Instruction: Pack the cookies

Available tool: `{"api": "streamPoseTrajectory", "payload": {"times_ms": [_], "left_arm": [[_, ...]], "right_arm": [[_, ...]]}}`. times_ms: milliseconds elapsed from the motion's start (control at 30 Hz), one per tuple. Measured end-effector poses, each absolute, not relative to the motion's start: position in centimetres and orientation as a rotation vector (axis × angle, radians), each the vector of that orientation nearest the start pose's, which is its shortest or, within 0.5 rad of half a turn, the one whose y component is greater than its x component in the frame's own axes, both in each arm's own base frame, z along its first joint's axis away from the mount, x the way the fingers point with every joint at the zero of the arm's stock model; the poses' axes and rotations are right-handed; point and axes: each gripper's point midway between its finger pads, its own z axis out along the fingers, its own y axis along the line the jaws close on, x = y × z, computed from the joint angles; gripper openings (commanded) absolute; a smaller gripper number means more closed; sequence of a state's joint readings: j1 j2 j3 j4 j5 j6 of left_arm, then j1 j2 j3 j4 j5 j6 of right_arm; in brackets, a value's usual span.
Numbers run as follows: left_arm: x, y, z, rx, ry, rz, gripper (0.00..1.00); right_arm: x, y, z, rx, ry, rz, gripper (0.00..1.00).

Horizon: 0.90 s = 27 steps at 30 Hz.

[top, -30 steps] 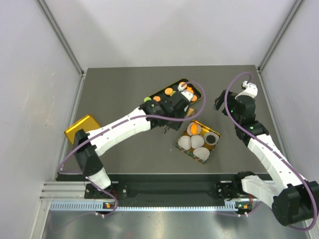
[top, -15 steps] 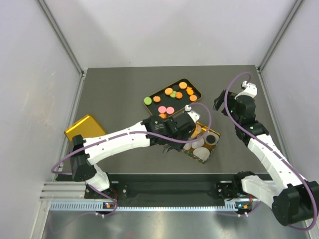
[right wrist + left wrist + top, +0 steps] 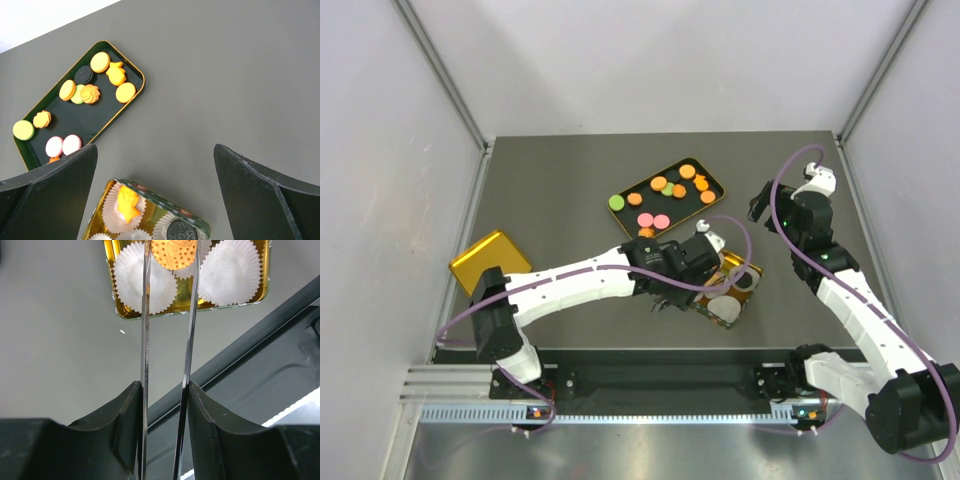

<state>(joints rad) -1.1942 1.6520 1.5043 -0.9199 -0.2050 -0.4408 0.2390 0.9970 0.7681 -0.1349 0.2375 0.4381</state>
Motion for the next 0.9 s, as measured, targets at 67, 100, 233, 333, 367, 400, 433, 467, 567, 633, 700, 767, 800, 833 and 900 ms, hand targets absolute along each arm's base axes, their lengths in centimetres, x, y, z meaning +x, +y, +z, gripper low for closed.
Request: {"api": "streamPoseTrajectory", "payload": {"times_ms": [67, 100, 233, 333, 367, 400, 433, 467, 567, 633, 700, 767, 800, 833, 900], "left_arm": [[15.6, -34.7, 16.0, 0.909, 2.482, -0.303, 0.48], [15.6, -34.7, 15.9, 0.91, 2.484, -0.301, 0.5], [15.7, -34.9, 15.8, 0.908, 2.482, -0.305, 0.53], [15.7, -35.0, 15.9, 0.906, 2.479, -0.309, 0.54], [15.7, -35.0, 15.9, 0.906, 2.478, -0.309, 0.54], [15.7, -35.0, 15.9, 0.906, 2.477, -0.311, 0.54], [15.8, -35.0, 15.9, 0.906, 2.476, -0.311, 0.54], [15.8, -35.0, 15.9, 0.905, 2.476, -0.311, 0.54], [15.9, -35.0, 15.9, 0.898, 2.471, -0.3, 0.53], [16.3, -34.8, 16.1, 0.886, 2.462, -0.288, 0.51], [16.9, -34.5, 16.6, 0.86, 2.451, -0.286, 0.49], [18.2, -33.7, 17.6, 0.807, 2.437, -0.283, 0.49], [19.2, -33.1, 18.1, 0.767, 2.43, -0.28, 0.49], [20.1, -32.5, 18.6, 0.729, 2.425, -0.276, 0.49], [23.4, -30.1, 19.8, 0.601, 2.413, -0.246, 0.51]], "right_arm": [[34.4, 5.9, 21.4, 0.349, 1.899, 0.224, 1.0], [34.4, 5.9, 21.4, 0.349, 1.899, 0.224, 1.0], [34.4, 5.9, 21.4, 0.349, 1.899, 0.224, 0.99], [34.4, 5.9, 21.4, 0.349, 1.899, 0.224, 1.0], [34.4, 5.9, 21.4, 0.349, 1.899, 0.224, 1.0], [34.4, 5.9, 21.4, 0.349, 1.899, 0.224, 0.99], [34.4, 5.9, 21.4, 0.349, 1.899, 0.224, 1.0], [34.4, 5.9, 21.4, 0.349, 1.899, 0.224, 1.0], [34.4, 5.9, 21.4, 0.349, 1.899, 0.224, 1.0], [34.4, 5.9, 21.4, 0.349, 1.899, 0.224, 1.0], [34.4, 5.9, 21.4, 0.349, 1.899, 0.224, 1.0], [34.4, 5.9, 21.4, 0.349, 1.899, 0.224, 1.0], [34.4, 5.9, 21.4, 0.348, 1.899, 0.225, 1.0], [34.4, 5.9, 21.4, 0.348, 1.899, 0.226, 1.0], [34.4, 6.0, 21.4, 0.346, 1.9, 0.229, 1.0]]}}
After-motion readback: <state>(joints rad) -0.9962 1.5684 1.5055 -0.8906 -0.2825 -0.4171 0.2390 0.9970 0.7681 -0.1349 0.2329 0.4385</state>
